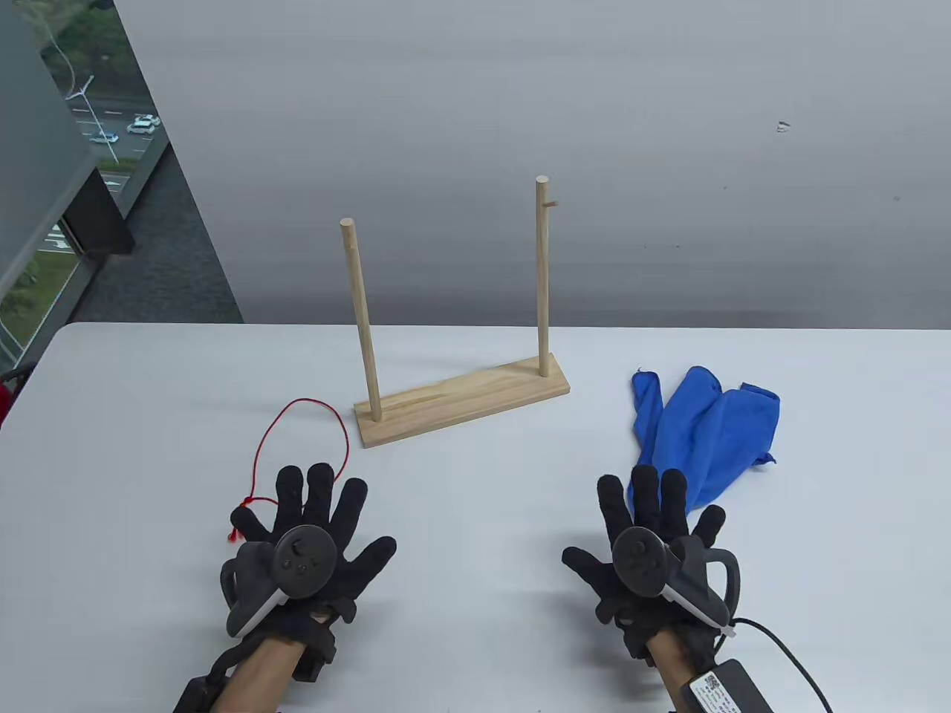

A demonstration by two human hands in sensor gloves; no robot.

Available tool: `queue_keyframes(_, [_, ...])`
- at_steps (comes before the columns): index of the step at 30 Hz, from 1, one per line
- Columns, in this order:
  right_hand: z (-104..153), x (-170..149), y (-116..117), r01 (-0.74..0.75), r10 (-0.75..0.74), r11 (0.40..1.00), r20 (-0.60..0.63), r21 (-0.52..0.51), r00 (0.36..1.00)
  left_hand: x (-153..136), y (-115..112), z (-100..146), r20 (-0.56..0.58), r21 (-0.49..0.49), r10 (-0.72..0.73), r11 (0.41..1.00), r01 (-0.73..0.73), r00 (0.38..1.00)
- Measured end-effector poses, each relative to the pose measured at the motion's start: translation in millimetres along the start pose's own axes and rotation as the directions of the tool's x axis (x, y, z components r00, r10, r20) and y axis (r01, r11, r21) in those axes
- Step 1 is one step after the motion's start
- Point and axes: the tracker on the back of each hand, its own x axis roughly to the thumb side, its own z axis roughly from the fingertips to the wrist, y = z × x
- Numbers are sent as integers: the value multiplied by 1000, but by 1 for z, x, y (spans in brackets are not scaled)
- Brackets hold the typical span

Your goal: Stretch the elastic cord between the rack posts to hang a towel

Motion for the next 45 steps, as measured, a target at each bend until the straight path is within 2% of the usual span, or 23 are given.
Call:
queue_keyframes(9, [6,-3,-1,3,-3,1000,7,9,1000,7,-2,5,6,26,-25,999,25,1000])
queue_keyframes(12, [5,-3,-4,-52,52,999,-14,-13,999,7,-2,5,-2,12,-34,999,34,999])
queue_keyframes(25, [5,-6,-4,-24,24,1000,-36,5,999,1,-3,5,-32,26,26,999,-25,999])
queue_keyframes(32, [5,-7,-3,-12,12,1000,-36,1,999,0,0,5,-18,146,37,989,-34,999])
queue_keyframes(45, [11,-6,-4,13,-14,1000,-36,-5,999,-12,2,4,-53,191,162,970,-149,985])
